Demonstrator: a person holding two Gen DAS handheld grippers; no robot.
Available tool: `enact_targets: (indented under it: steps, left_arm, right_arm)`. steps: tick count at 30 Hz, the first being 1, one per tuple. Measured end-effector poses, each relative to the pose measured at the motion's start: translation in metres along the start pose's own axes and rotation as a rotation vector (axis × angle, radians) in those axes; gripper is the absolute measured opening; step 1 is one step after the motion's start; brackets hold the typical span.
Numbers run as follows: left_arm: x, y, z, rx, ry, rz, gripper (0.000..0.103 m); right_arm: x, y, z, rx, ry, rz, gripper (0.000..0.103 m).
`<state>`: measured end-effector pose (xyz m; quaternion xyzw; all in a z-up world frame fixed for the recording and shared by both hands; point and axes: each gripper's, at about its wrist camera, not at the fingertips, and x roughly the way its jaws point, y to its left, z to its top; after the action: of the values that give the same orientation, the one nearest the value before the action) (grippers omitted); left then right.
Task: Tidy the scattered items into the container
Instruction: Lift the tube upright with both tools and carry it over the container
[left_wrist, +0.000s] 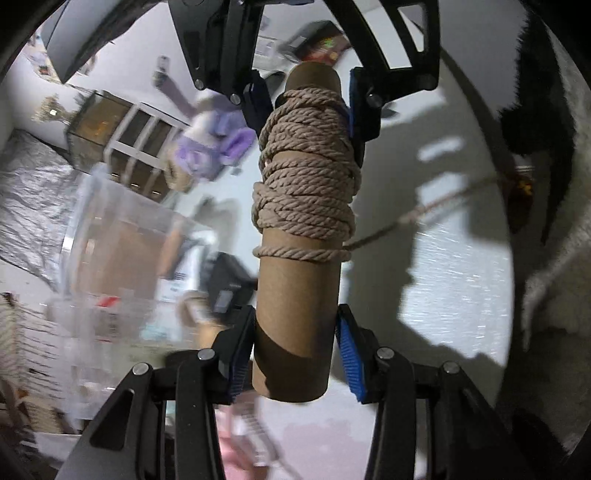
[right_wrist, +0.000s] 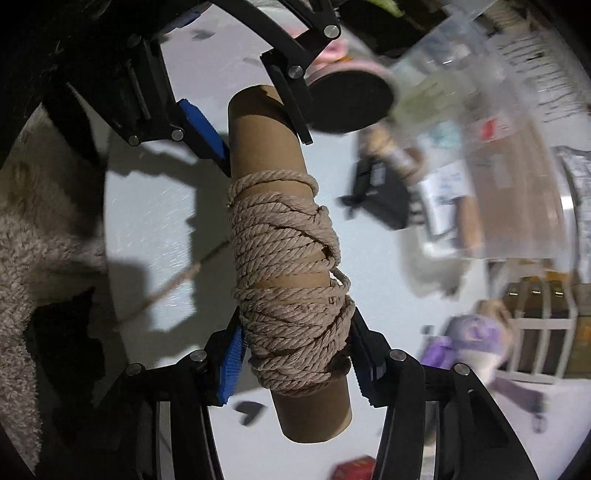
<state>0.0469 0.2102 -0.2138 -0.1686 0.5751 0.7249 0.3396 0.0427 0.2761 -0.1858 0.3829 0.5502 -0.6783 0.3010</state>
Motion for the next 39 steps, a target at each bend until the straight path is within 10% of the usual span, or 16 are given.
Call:
enact_targets:
  steps: [12, 15, 29, 36, 39]
  left_arm:
    - [-0.037, 0.127, 0.02, -0.091, -0.117, 0.411, 0.055]
    - [-0.046, 0.155, 0.019, -0.22, -0.135, 0.43, 0.074]
    - [-0.033, 0.171, -0.005, -0.806, -0.171, 0.19, 0.079]
    - [-0.011, 0.188, 0.003, -0.933, -0.167, 0.181, 0.071]
    - [-0.002, 0.196, 0.007, -0.988, -0.165, 0.176, 0.017]
  right_arm:
    - [-0.094, -0.092, 0.024, 0.0, -0.048, -0.442, 0.052]
    - [-0.106, -0.116, 0.033, 0.02, -0.051, -0.515, 0.052]
    - [-0.139, -0.18, 0.062, 0.013, -0.052, -0.72, 0.052]
    - [-0.187, -0.194, 0.075, 0.081, -0.085, -0.75, 0.052]
    - [-0.202, -0.194, 0.078, 0.095, -0.098, -0.773, 0.052]
